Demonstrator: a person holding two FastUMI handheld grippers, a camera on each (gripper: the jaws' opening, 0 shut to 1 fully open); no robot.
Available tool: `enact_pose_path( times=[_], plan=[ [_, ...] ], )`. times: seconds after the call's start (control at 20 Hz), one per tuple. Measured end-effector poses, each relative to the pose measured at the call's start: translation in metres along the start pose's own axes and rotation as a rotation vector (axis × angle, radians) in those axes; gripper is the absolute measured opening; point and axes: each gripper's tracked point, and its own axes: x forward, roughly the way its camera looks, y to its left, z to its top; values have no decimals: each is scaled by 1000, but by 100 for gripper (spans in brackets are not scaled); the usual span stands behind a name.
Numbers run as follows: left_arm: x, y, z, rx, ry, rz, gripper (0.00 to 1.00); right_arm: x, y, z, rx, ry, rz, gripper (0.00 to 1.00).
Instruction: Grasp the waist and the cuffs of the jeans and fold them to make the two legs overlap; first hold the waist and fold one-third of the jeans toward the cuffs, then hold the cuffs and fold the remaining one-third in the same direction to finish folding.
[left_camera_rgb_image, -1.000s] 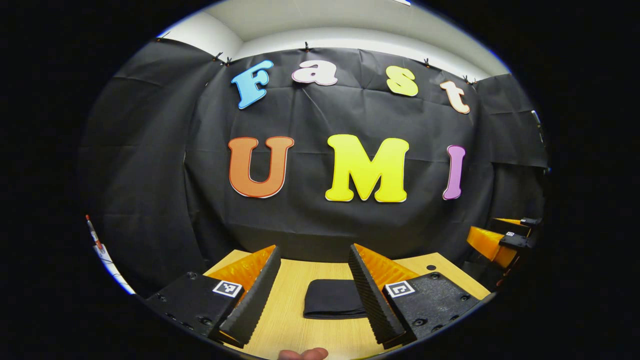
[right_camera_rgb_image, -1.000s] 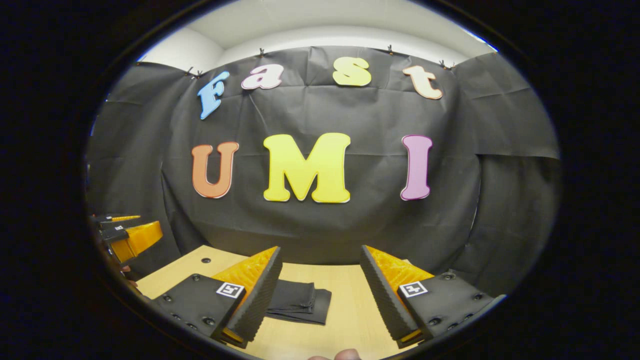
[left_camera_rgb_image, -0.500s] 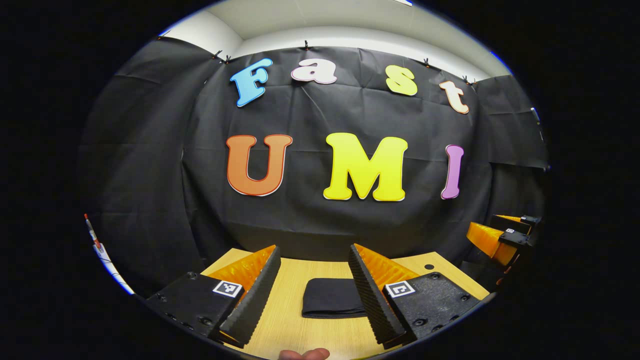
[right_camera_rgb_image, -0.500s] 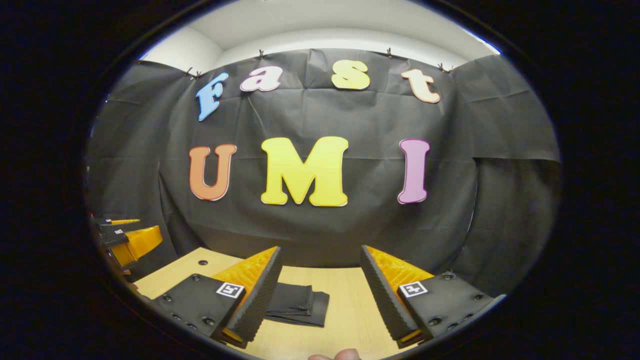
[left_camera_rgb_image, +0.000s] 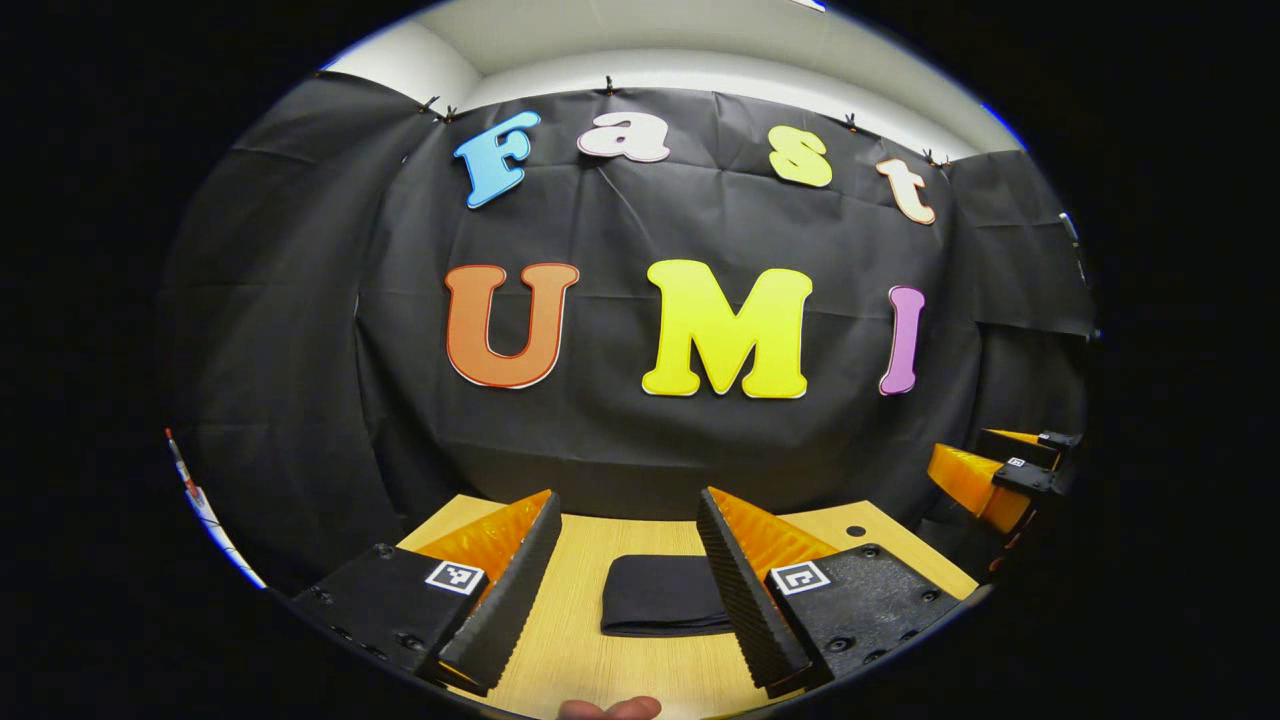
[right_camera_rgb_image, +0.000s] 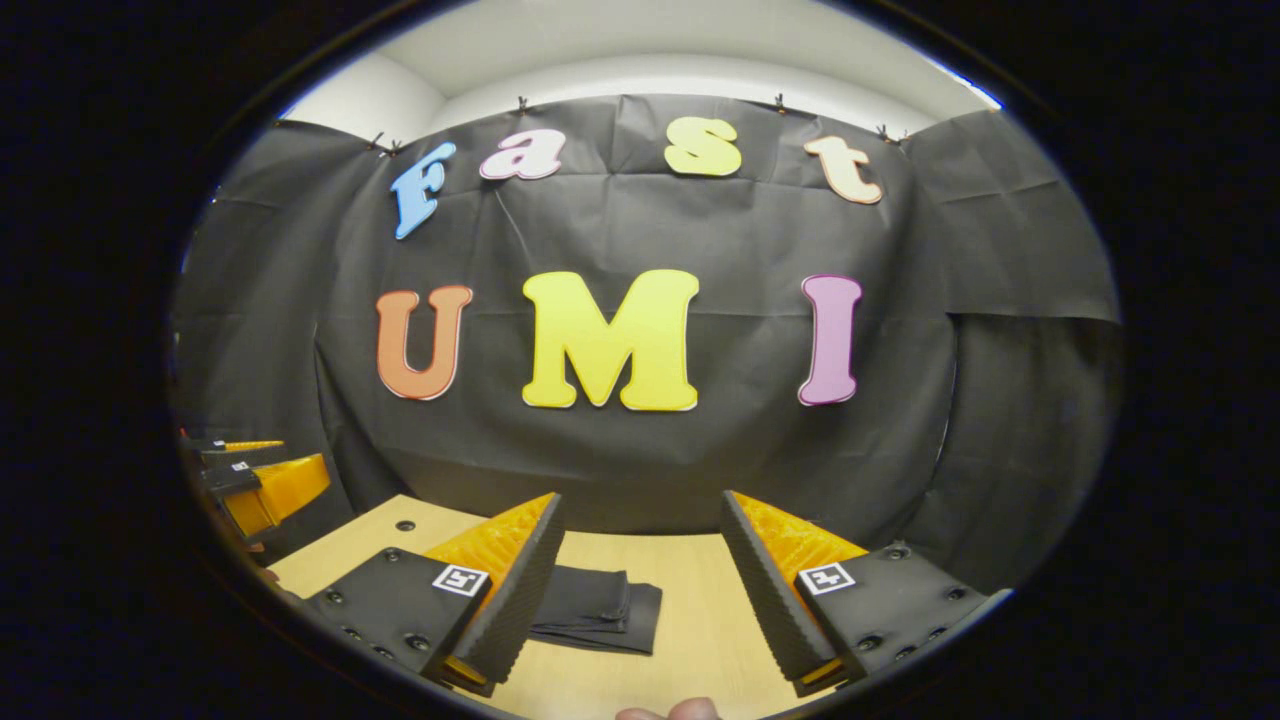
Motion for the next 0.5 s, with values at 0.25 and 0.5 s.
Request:
enact_pose_path(
  times=[0.25, 0.5],
  plan=[
    [0, 2, -1, -6, 0, -10, 88, -2, 6, -4, -5, 9, -1, 96],
    [-1, 9, -1, -8, -1, -13, 88, -3, 13, -7, -14, 16, -4, 96]
  ],
)
